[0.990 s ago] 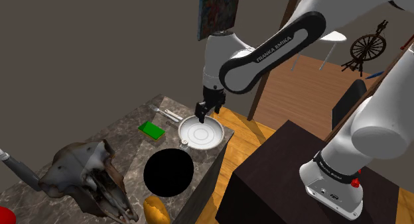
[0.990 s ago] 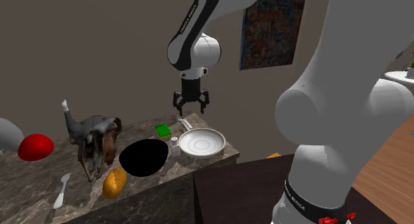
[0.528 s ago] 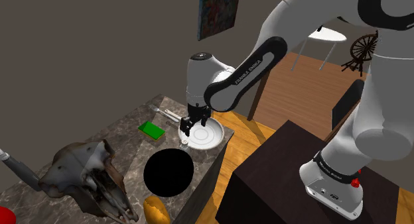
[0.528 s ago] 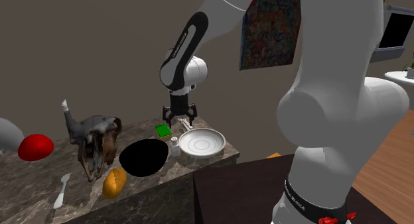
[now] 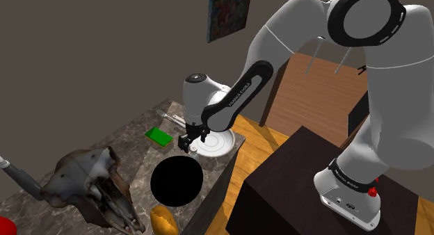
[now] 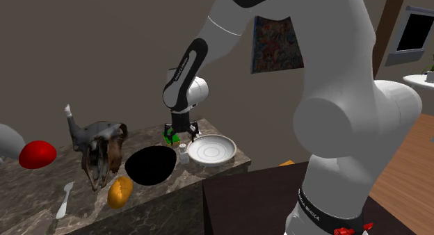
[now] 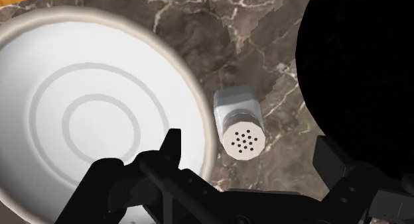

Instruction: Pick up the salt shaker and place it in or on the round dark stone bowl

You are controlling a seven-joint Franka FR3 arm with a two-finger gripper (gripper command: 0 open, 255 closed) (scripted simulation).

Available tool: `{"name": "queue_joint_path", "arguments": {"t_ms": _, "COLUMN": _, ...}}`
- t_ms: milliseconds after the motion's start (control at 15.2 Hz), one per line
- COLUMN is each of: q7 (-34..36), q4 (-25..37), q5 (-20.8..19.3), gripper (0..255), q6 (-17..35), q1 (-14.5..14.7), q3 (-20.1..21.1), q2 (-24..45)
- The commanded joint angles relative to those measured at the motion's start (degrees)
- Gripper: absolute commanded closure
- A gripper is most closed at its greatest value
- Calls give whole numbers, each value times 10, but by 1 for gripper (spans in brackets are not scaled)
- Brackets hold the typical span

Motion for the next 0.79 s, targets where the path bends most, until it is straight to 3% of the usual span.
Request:
{"name": "queue_joint_path", "arguments": {"t_ms": 0, "q7": 4, "q4": 4, "q5": -6, "gripper": 0, "q6": 10, "q1": 5, "q3": -6, "q2": 14}}
{"name": "queue_joint_path", "arguments": {"t_ms": 660, "q7": 9, "q4": 10, "q5": -13, "gripper": 0, "q6": 23, "q1": 11, "q3": -13, "q2": 32}}
{"name": "queue_joint_path", "arguments": {"t_ms": 726, "q7": 9, "q4": 10, "q5": -13, "gripper": 255, "q6": 23, "q1": 11, "q3": -13, "q2": 32}}
